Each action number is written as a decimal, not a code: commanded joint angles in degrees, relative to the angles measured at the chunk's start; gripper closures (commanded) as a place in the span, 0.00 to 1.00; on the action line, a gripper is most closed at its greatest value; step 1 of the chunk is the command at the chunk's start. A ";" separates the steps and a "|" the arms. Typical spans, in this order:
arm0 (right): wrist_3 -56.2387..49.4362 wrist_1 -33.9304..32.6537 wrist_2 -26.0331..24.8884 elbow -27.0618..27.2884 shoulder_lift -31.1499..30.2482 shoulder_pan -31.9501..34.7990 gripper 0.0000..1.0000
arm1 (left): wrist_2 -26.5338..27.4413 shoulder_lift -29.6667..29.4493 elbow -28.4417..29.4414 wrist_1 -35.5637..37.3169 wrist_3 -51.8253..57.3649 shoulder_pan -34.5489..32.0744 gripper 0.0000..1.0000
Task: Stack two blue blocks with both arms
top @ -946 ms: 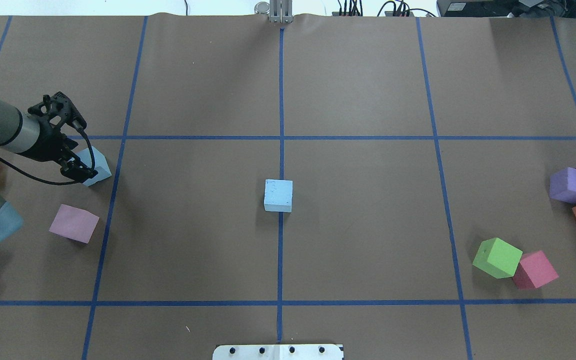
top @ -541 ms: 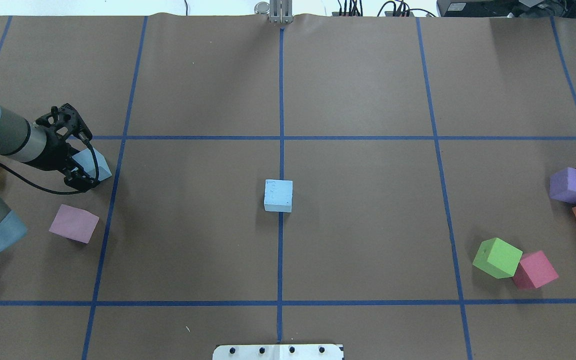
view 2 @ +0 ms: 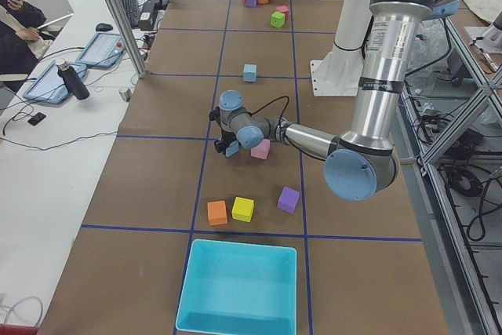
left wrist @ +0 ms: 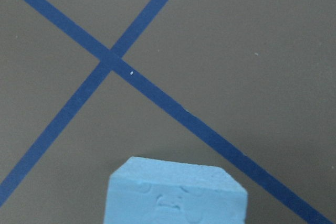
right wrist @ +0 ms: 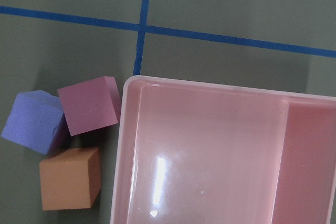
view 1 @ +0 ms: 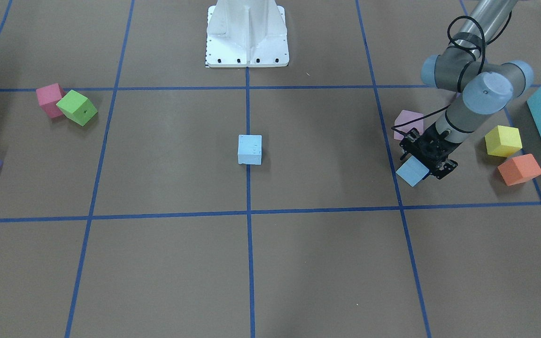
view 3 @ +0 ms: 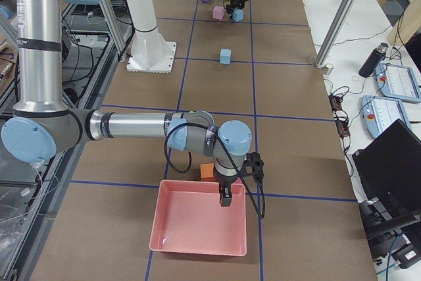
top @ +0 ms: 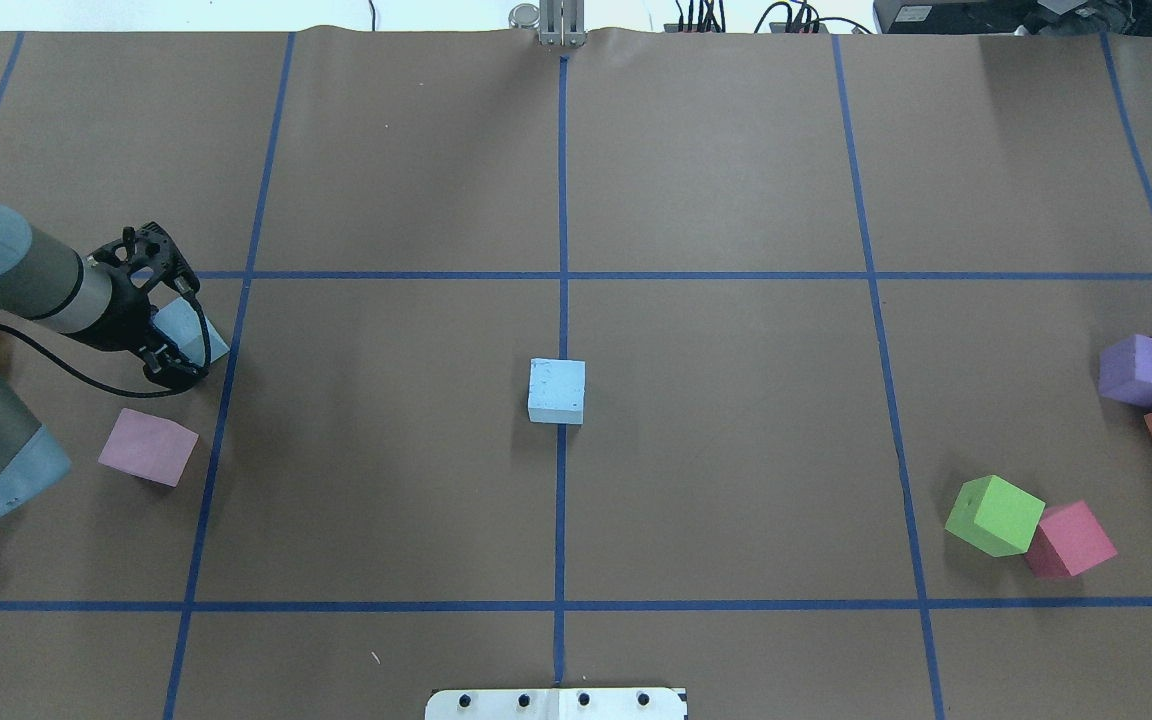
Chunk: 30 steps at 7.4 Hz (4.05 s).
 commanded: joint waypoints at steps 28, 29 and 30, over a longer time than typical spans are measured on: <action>0.52 0.00 0.09 0.16 -0.44 -0.02 0.00 | 18.68 -38.86 -7.91 39.48 -57.61 18.80 0.02; 0.44 0.00 0.09 0.16 -0.44 -0.02 0.00 | 15.53 -38.43 -11.86 42.22 -55.16 16.35 0.02; 0.52 0.00 0.09 0.16 -0.44 -0.02 0.00 | 13.67 -34.07 -15.99 43.04 -51.83 14.67 0.02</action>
